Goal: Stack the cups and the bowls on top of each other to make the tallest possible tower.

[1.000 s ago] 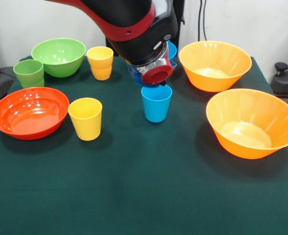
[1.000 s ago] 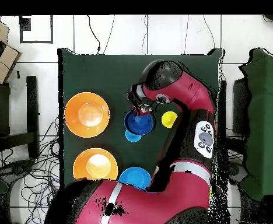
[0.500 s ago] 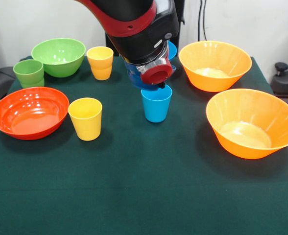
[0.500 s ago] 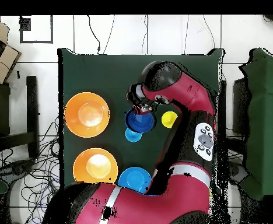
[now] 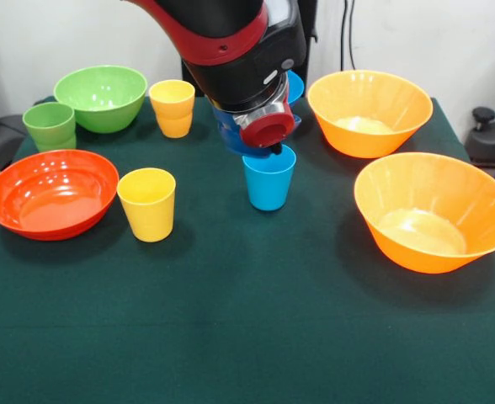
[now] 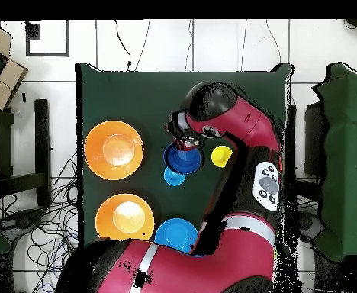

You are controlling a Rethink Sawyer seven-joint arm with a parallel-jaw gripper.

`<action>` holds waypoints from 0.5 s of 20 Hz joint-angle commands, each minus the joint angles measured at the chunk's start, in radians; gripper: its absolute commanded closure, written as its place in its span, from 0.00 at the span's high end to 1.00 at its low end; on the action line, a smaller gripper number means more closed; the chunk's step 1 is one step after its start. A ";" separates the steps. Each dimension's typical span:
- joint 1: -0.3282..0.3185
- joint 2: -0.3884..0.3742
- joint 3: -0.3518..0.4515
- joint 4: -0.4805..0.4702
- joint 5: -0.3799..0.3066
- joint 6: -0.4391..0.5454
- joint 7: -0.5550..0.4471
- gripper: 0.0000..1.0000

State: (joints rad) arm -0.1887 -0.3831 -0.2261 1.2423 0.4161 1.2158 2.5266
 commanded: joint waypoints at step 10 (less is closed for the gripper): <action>0.029 0.005 0.067 0.072 0.018 -0.096 0.140 0.00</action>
State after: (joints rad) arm -0.1831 -0.3831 -0.2261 1.2537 0.4166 1.2158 2.5266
